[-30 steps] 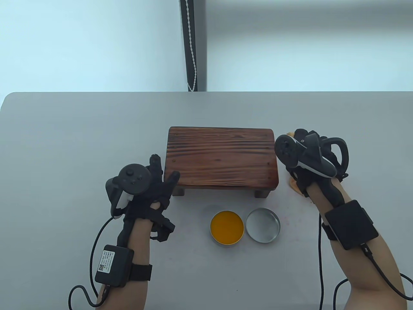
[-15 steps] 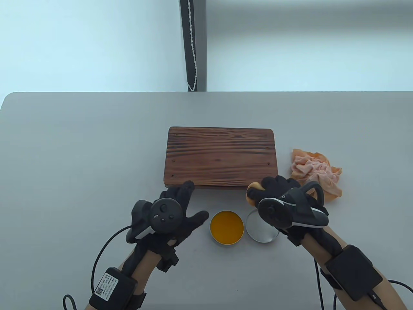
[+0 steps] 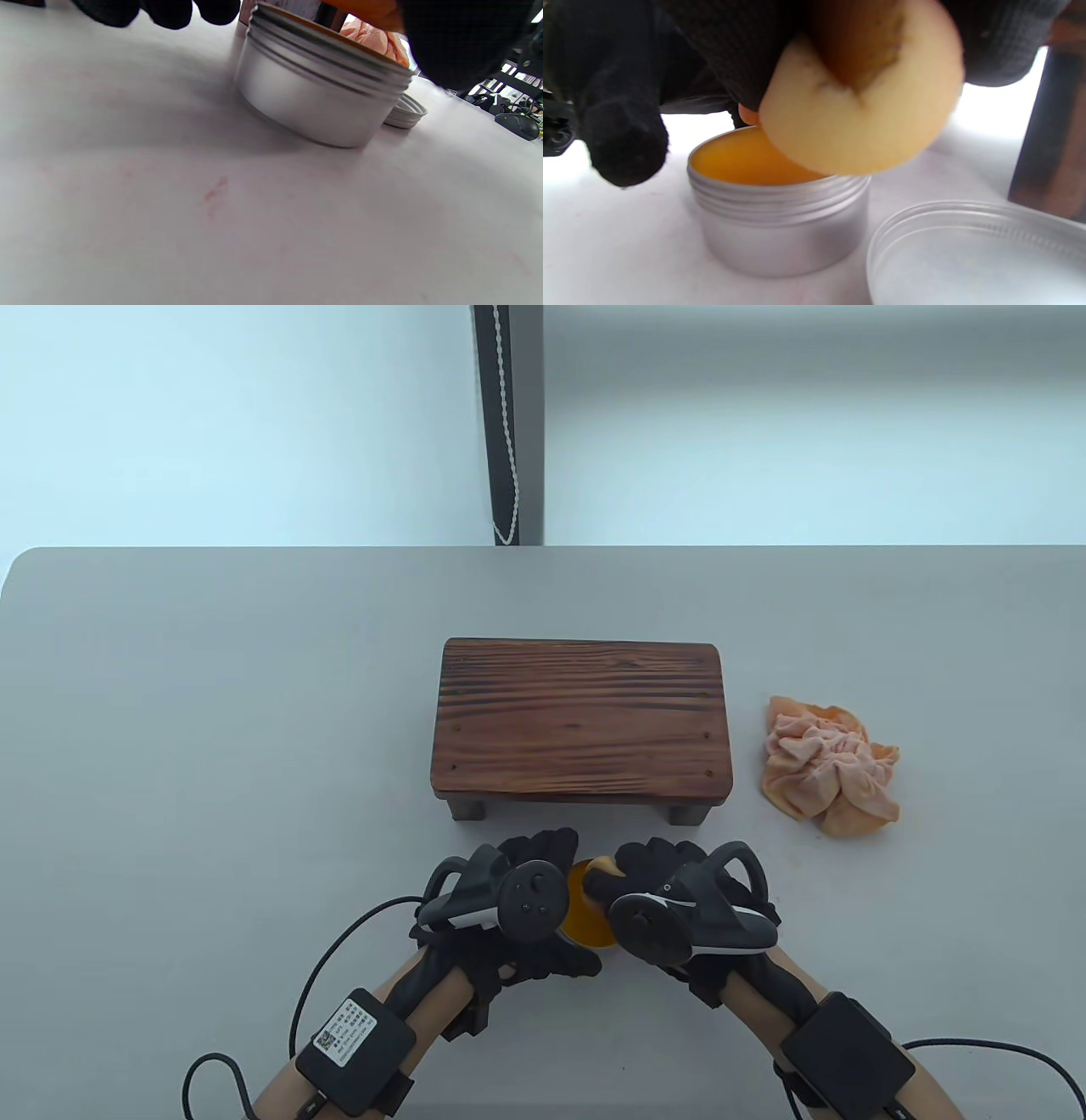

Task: Dip and apply wood wax on stool

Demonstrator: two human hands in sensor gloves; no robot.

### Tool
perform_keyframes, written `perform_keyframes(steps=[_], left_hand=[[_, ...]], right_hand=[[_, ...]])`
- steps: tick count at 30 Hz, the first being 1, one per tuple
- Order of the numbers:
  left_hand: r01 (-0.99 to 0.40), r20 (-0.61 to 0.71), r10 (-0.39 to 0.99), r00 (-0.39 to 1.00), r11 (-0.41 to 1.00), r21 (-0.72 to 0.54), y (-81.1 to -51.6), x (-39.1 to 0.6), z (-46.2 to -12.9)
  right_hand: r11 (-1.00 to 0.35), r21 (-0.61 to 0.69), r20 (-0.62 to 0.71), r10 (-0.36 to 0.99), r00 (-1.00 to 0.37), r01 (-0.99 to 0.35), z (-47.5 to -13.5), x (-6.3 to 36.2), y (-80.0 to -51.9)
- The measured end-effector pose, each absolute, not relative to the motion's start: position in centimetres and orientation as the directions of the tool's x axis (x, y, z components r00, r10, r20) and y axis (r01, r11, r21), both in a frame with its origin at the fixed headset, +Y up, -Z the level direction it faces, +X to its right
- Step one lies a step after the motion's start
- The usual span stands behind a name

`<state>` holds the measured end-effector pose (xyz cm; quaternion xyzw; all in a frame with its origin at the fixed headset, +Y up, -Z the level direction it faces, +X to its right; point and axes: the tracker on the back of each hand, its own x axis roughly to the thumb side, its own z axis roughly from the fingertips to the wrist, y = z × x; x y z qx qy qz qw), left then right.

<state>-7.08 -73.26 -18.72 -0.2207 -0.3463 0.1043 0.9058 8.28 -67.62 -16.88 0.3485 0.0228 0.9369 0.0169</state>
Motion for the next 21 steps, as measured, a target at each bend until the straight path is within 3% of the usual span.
perform_keyframes(steps=[5,14,21], left_hand=[[-0.024,0.595,0.328,0.734,0.888,-0.459,-73.9,-6.2,-18.6],[-0.064,0.620,0.267,0.738,0.942,-0.329,-74.6,-5.9,-18.4],[-0.053,0.628,0.210,0.749,0.965,-0.259,-74.2,-5.6,-18.2]], right_hand=[[-0.998,0.061,0.686,0.020,-0.727,0.031,-16.6,7.2,-68.9],[-0.996,-0.016,0.707,-0.075,-0.704,0.090,-16.0,6.2,-70.0],[-0.993,0.019,0.716,-0.068,-0.695,0.116,-16.0,5.8,-70.1]])
